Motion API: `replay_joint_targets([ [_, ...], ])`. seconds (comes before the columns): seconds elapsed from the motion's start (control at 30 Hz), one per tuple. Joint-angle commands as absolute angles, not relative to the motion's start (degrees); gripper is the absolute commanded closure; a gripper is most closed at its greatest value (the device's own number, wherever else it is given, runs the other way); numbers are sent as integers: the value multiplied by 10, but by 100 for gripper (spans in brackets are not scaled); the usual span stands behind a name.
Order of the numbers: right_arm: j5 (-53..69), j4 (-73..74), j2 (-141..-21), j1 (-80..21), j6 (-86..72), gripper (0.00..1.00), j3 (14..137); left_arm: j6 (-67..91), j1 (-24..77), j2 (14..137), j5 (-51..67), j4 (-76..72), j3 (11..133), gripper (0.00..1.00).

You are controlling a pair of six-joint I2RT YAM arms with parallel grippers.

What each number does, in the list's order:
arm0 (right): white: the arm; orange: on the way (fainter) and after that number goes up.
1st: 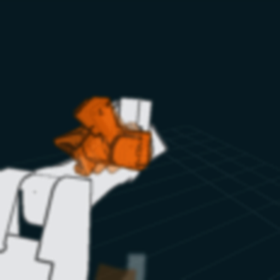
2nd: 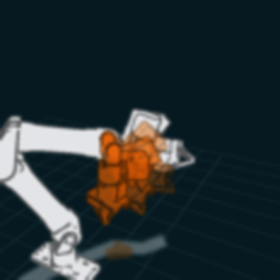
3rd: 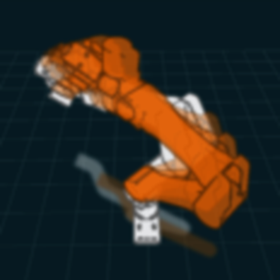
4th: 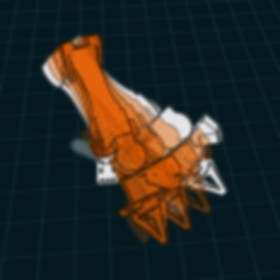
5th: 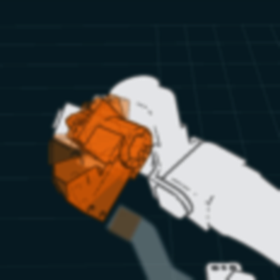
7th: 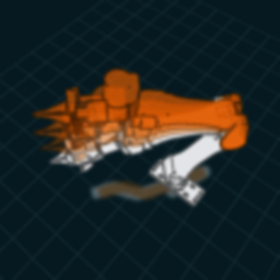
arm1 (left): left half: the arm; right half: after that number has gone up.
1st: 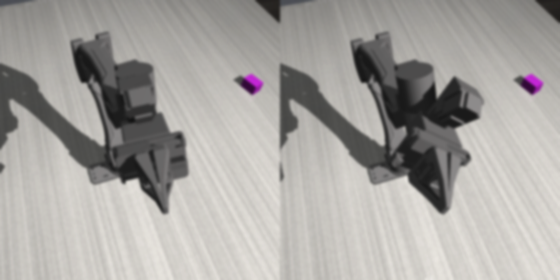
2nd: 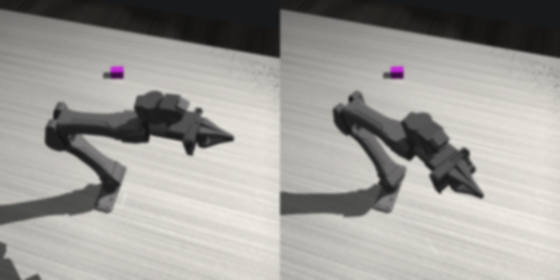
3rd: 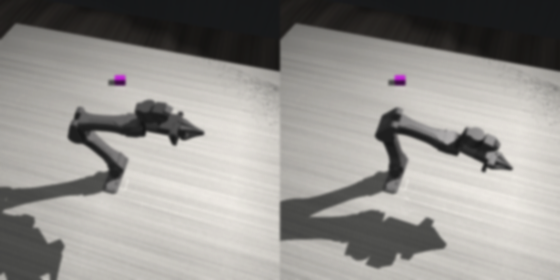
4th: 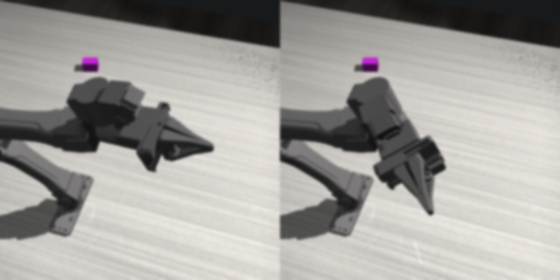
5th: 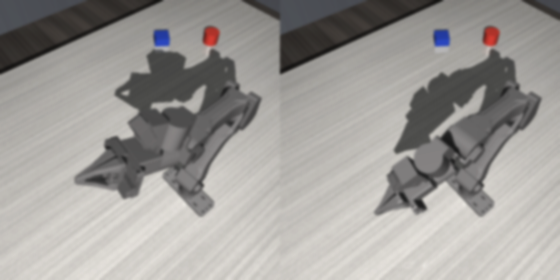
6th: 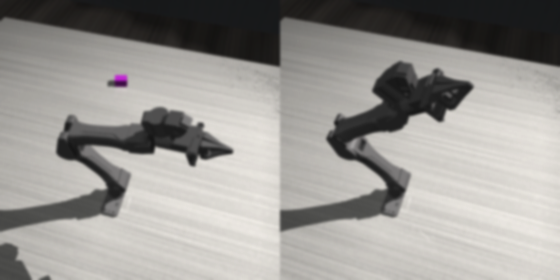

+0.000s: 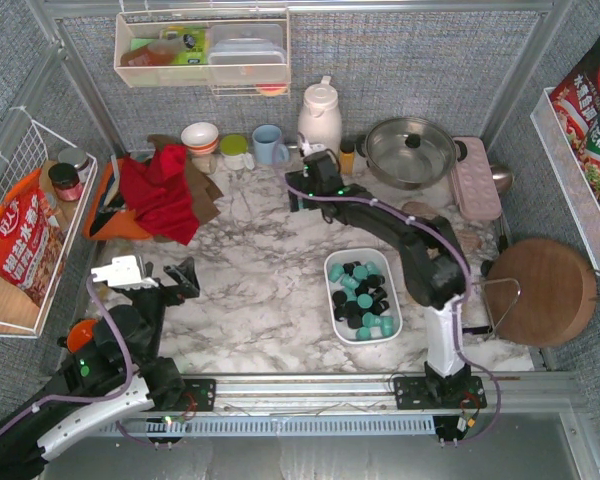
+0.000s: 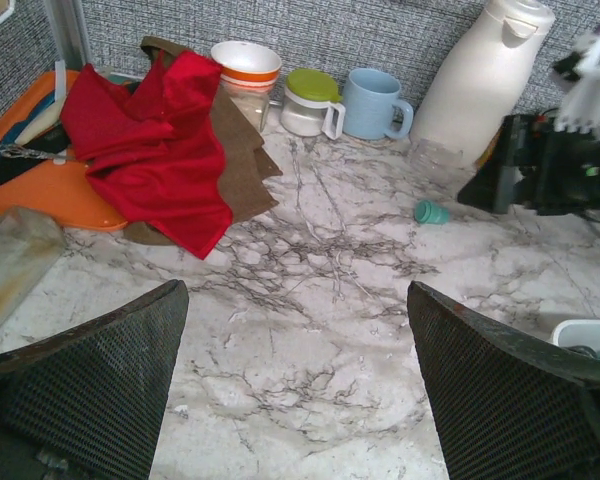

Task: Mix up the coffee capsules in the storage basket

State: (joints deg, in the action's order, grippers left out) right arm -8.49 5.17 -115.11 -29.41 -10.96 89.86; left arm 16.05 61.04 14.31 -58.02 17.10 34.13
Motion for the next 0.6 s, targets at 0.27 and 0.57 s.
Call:
replay_joint_targets([
  [0.27,-258,151,-1363,-346,-158,13,1132,155,610,116,-585,165,343,1],
  [0.57,-192,285,-1457,-324,-199,13,1284,154,609,103,-577,163,343,1],
])
